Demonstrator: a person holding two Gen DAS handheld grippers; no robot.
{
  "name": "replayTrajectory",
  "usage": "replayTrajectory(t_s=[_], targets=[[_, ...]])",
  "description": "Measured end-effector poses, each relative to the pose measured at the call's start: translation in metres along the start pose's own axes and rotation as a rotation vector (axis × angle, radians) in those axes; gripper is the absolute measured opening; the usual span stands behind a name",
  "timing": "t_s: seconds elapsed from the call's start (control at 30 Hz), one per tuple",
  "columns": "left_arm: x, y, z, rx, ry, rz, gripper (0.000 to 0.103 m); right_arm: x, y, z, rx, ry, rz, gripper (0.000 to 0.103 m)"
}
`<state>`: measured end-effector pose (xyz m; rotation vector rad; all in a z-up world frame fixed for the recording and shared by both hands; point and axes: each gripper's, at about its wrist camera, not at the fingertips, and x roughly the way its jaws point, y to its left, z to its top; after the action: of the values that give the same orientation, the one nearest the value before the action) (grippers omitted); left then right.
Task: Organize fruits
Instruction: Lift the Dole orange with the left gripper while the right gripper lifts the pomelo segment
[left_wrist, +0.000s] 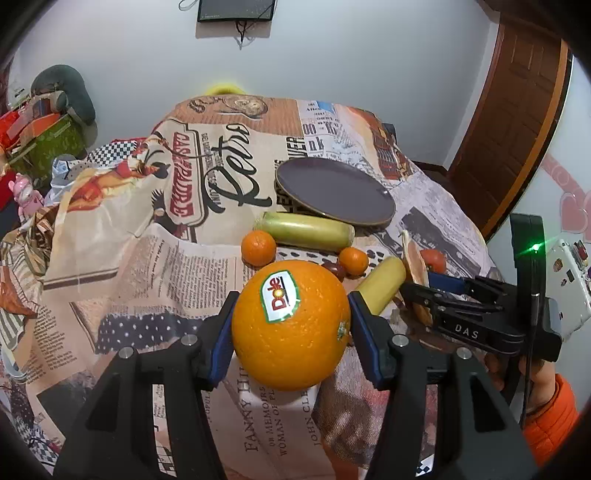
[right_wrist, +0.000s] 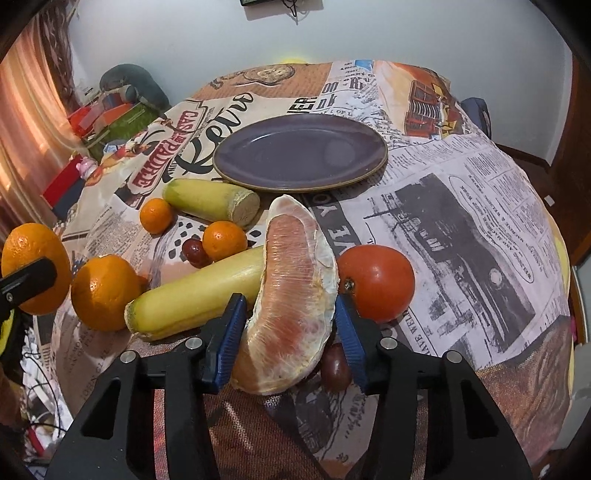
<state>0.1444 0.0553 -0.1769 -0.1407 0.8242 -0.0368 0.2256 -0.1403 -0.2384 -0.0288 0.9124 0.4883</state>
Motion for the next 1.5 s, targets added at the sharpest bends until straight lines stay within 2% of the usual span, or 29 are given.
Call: replayTrajectory(t_s=[0.23,0.27,0.3,0.4,0.53,0.57,0.63,0.7,1.03,1.27,1.4,1.5], targets=[[-0.015,-0.005,0.015,0.01,-0.055,0.011,0.056,-0.022,0.004,0.003,-0.009,-0.072,-0.034,0.041],[-0.017,-0.005,0.018,0.014,-0.064,0.012,0.056,-0.025,0.004,0.004,-0.013,-0.086,-0.043,0.036],[-0.02,-0.007,0.021,0.02,-0.077,0.014,0.056,-0.031,0.005,0.007,-0.027,-0.106,-0.074,0.005],[-0.023,-0.012,0.029,0.033,-0.1,0.017,0.056,-0.039,-0.003,0.016,-0.003,-0.111,-0.014,0.004],[-0.027,-0.015,0.034,0.037,-0.118,0.012,0.056,-0.041,-0.002,0.016,-0.015,-0.094,-0.013,0.004],[-0.027,-0.016,0.034,0.036,-0.119,0.01,0.056,-0.039,-0.003,0.015,-0.007,-0.08,-0.003,0.006],[-0.027,-0.016,0.032,0.035,-0.113,0.007,0.056,-0.037,-0.004,0.011,0.004,-0.067,-0.001,0.016],[-0.025,-0.016,0.03,0.033,-0.102,0.007,0.056,-0.029,-0.007,0.007,0.015,-0.031,0.01,0.043],[-0.014,-0.009,0.023,0.009,-0.067,0.008,0.056,0.0,-0.011,0.003,0.06,0.054,0.092,0.044],[-0.012,-0.01,0.022,0.009,-0.061,0.001,0.056,0.005,-0.01,0.005,0.031,0.084,0.071,0.047],[-0.012,-0.009,0.02,0.009,-0.061,0.001,0.056,0.004,-0.02,-0.001,0.065,0.106,0.087,0.049],[-0.012,-0.008,0.02,0.009,-0.06,0.0,0.056,0.004,-0.024,-0.004,0.066,0.11,0.068,0.052]])
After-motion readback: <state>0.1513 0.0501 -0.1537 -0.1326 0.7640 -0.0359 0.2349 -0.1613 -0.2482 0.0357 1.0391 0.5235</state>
